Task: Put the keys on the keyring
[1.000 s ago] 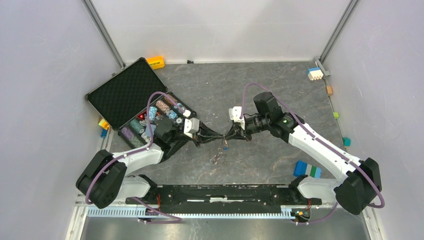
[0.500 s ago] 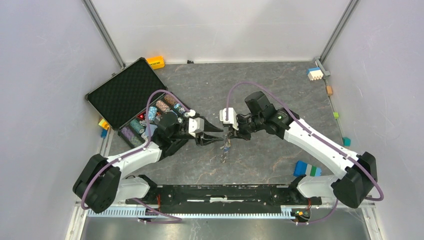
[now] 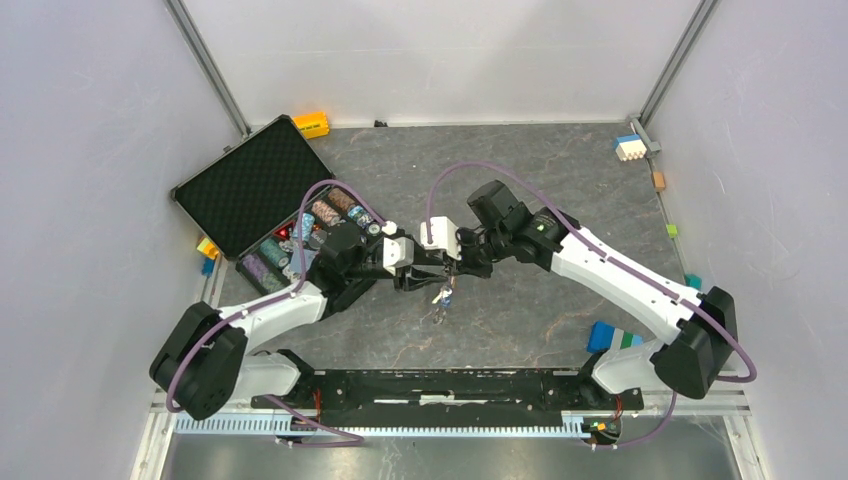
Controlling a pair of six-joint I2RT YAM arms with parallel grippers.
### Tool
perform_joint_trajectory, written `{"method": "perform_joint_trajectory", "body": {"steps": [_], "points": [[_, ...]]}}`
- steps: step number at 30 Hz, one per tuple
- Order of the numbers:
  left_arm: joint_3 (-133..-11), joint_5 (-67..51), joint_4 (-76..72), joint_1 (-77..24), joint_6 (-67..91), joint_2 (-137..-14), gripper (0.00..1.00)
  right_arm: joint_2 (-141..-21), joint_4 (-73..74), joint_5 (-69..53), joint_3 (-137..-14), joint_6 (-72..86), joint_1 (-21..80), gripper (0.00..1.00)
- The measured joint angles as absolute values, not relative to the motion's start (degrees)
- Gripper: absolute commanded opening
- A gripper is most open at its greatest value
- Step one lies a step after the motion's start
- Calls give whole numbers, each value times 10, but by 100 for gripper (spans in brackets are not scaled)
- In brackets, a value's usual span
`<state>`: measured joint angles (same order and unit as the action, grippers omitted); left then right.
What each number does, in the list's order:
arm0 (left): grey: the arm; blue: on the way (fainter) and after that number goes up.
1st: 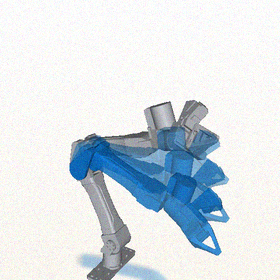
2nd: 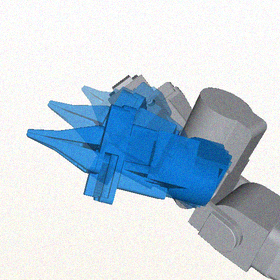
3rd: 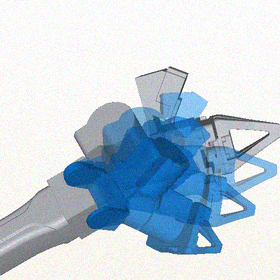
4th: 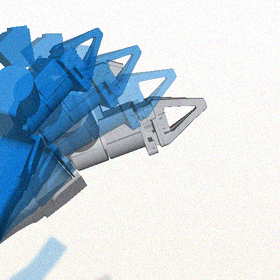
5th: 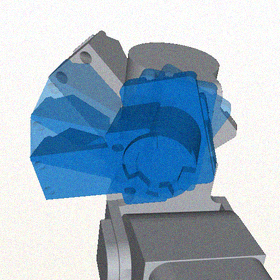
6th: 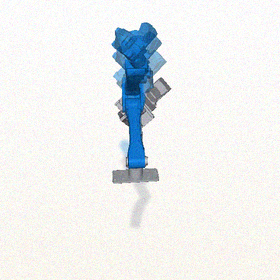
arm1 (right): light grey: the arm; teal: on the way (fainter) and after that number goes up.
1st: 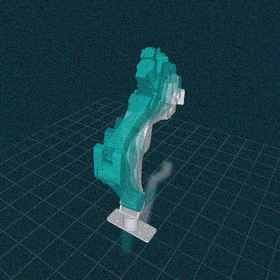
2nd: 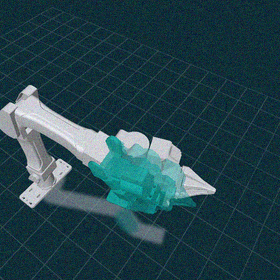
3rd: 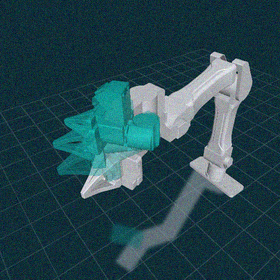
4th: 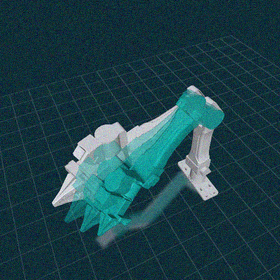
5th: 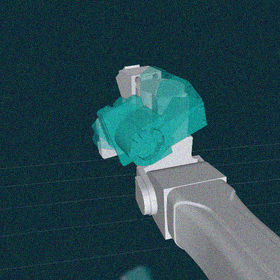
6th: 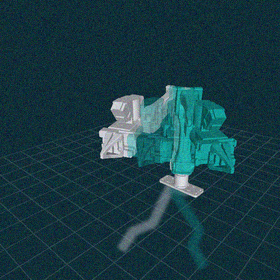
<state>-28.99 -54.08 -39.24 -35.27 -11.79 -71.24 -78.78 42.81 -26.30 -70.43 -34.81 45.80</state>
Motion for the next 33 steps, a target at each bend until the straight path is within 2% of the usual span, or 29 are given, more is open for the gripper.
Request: {"method": "perform_joint_trajectory", "body": {"steps": [9,16,22,33], "points": [[-290,-541,-416,-354,-117,-722,29,-801,451,-244,-716,-348,469,0],[-290,-541,-421,-354,-117,-722,28,-805,457,-238,-724,-348,470,0],[-290,-543,-421,-354,-117,-723,20,-806,460,-236,-726,-348,471,0],[-290,-547,-421,-355,-117,-726,19,-806,460,-234,-726,-348,471,0]]}}
